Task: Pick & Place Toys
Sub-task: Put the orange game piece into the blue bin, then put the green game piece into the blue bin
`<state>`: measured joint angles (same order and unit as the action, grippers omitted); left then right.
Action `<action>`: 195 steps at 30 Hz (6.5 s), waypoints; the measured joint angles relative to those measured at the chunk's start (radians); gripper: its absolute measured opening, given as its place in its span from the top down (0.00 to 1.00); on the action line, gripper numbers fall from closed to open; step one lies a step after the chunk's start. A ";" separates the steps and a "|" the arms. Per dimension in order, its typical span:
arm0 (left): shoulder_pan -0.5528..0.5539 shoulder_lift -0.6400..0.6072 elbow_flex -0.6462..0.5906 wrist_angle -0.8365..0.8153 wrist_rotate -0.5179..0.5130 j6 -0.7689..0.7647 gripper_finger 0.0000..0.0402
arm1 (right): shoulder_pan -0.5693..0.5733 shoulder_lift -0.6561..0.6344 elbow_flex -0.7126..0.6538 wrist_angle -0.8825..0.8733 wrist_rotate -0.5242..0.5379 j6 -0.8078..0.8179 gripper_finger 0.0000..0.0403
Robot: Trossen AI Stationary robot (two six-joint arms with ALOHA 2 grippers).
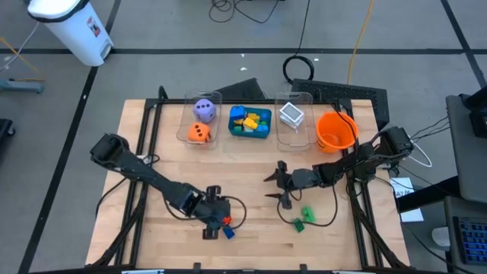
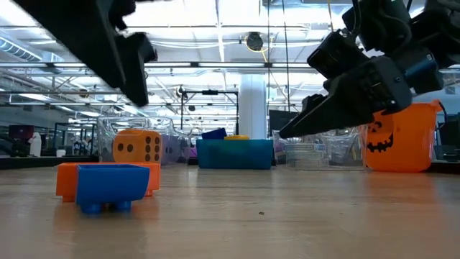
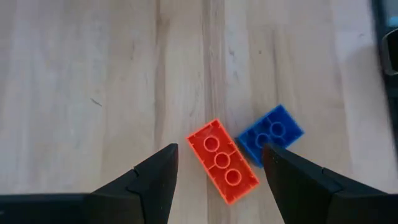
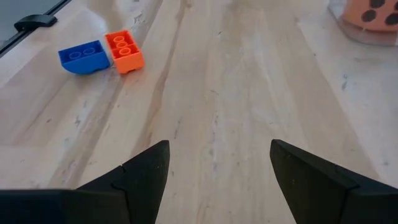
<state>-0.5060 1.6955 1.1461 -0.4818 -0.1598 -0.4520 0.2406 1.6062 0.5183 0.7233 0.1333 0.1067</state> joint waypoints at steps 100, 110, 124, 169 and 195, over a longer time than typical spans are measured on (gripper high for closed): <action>0.498 0.150 0.423 -0.453 -0.139 0.650 0.68 | -0.029 0.000 0.000 -0.010 -0.008 0.002 0.33; 0.819 0.150 0.465 -0.455 -0.050 0.735 0.68 | -0.029 0.000 -0.018 -0.009 -0.007 0.012 0.33; 0.915 0.150 0.400 -0.373 0.060 0.772 0.68 | -0.029 0.000 -0.019 -0.009 -0.005 0.012 0.33; 0.947 0.151 0.286 -0.205 0.048 0.783 0.56 | -0.029 0.000 -0.019 -0.008 -0.005 0.012 0.33; 0.946 0.138 0.286 -0.206 0.060 0.784 0.43 | -0.029 0.000 -0.019 -0.009 -0.005 0.012 0.33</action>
<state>0.4400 1.8334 1.4326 -0.6876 -0.0996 0.3319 0.2111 1.6062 0.4992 0.7142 0.1287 0.1188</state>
